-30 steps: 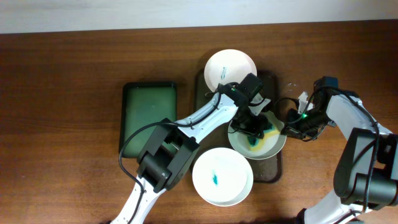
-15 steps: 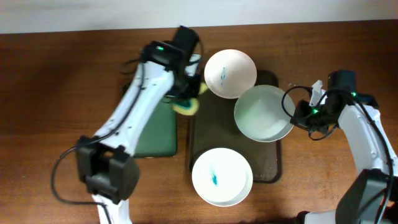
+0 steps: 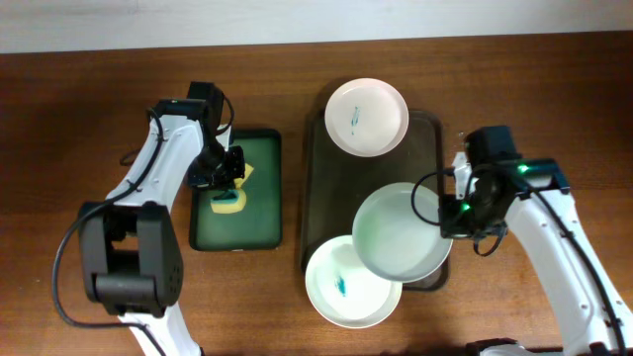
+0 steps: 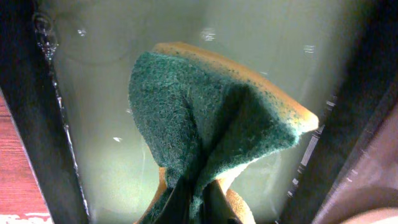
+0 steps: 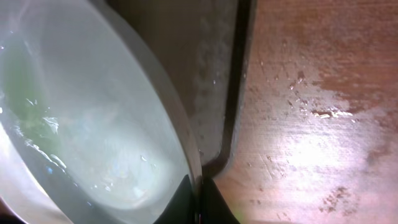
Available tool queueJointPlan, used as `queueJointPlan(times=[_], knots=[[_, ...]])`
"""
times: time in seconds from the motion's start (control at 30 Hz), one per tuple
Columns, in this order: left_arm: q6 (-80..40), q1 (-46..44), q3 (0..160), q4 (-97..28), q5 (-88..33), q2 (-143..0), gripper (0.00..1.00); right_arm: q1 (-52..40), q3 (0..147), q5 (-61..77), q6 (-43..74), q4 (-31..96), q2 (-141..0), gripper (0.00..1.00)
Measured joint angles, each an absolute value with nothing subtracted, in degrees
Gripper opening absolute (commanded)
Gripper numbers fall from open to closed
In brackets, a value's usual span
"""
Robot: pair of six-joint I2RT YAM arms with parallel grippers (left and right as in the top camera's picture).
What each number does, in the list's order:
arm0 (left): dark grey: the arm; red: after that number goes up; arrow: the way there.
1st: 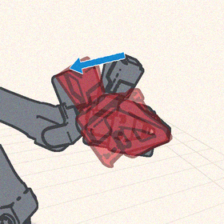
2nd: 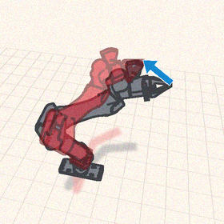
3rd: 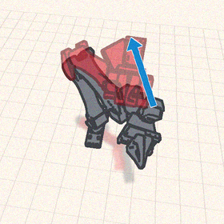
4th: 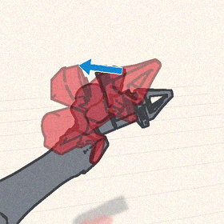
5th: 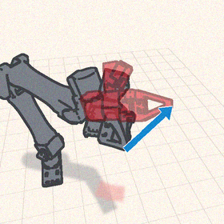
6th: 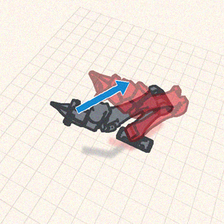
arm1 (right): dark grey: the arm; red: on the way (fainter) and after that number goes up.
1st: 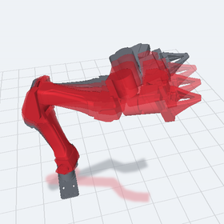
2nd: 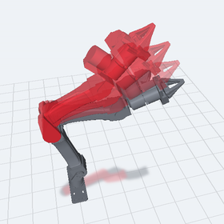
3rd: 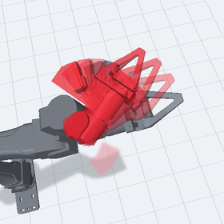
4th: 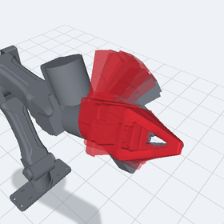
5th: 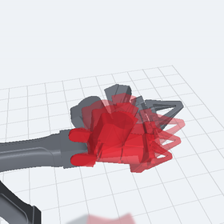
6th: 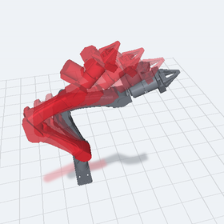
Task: Clean dirty plates on tray and stack at the side
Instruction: 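Return the sponge to the water tray with the left gripper, then carry the plate right and set it on the table with the right gripper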
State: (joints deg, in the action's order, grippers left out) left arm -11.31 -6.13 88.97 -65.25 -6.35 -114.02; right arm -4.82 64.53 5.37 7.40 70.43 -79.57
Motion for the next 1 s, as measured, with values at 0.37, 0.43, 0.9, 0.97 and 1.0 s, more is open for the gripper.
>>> queueJointPlan(times=[0.37,0.43,0.9,0.97,1.0], knots=[[-10.2,-6.2,87.5,-62.9,-4.9,-101.4,0.14,-28.7,64.5,-18.5,25.7,75.8,-79.3,0.04],[-10.2,-6.2,86.2,-62.0,-4.4,-101.4,0.13,-30.8,64.5,-20.6,27.0,75.9,-79.3,0.04],[-10.0,-6.2,85.2,-61.4,-4.1,-101.4,0.26,-58.0,64.5,-45.1,34.7,77.6,-74.3,0.04],[-10.0,-6.2,85.2,-61.4,-4.1,-101.4,0.28,-61.0,64.5,-48.6,34.7,77.7,-74.3,0.04],[-10.0,-6.2,85.2,-61.4,-4.1,-101.4,0.29,-61.7,64.5,-50.2,34.7,77.8,-74.3,0.04]])
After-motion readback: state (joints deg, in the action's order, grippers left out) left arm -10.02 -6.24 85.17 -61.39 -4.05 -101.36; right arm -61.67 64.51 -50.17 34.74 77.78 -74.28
